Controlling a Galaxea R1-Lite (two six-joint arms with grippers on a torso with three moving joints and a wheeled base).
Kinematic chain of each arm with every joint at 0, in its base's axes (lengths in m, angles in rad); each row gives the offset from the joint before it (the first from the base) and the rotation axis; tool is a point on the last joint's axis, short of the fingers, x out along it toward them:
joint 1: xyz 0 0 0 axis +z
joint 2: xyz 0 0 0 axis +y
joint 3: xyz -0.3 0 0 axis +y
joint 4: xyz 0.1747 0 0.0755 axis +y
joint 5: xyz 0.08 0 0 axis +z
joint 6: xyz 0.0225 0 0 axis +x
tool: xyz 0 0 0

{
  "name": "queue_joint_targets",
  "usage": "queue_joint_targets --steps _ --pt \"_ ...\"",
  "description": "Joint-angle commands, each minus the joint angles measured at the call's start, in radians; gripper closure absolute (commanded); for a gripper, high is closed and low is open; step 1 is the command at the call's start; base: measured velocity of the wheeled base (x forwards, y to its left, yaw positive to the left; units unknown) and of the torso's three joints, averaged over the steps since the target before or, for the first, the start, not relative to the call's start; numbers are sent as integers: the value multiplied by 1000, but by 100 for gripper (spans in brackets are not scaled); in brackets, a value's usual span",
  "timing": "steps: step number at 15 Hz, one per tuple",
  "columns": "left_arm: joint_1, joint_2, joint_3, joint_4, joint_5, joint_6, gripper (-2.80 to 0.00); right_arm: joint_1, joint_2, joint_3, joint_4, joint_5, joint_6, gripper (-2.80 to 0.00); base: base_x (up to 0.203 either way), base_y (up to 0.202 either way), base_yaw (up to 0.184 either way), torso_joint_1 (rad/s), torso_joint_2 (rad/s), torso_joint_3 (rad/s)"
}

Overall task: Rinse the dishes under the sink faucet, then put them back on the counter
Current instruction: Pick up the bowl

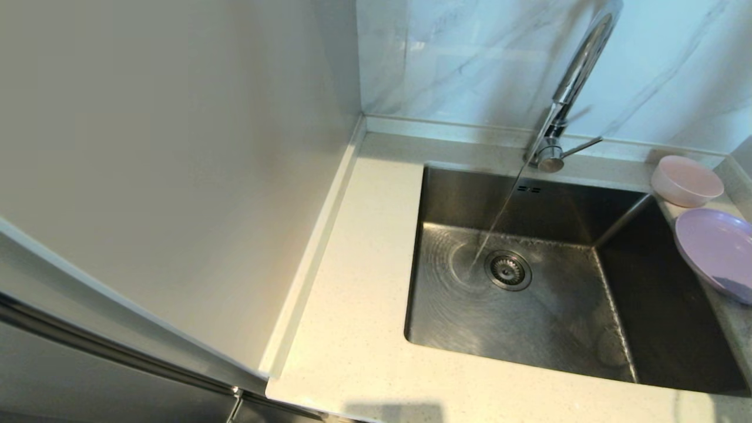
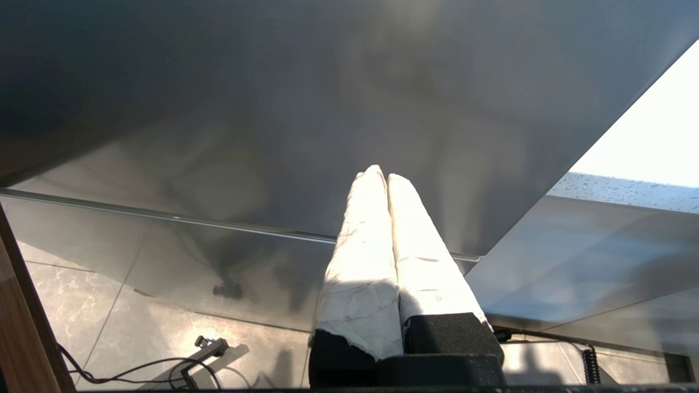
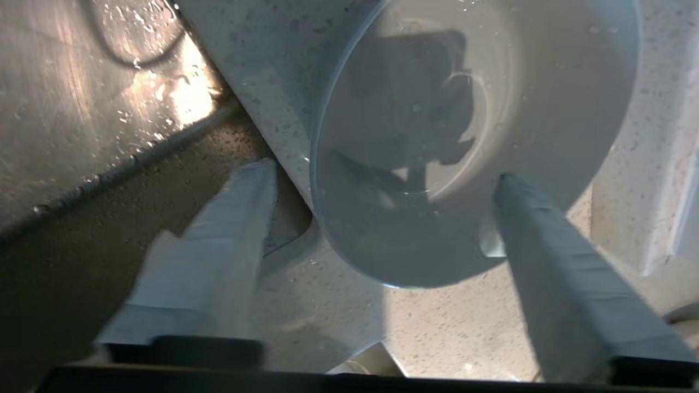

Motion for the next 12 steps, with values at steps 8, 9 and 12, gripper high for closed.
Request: queue_joint_targets --steps 8,9,12 --pt "0 0 0 0 0 0 0 0 10 13 -18 0 -88 0 0 0 0 0 0 0" --pt "0 0 0 0 0 0 0 0 2 15 -17 1 -90 0 0 0 0 0 0 0" --pt "0 0 0 0 -1 0 0 0 -49 49 -16 2 -97 0 0 0 0 0 0 0"
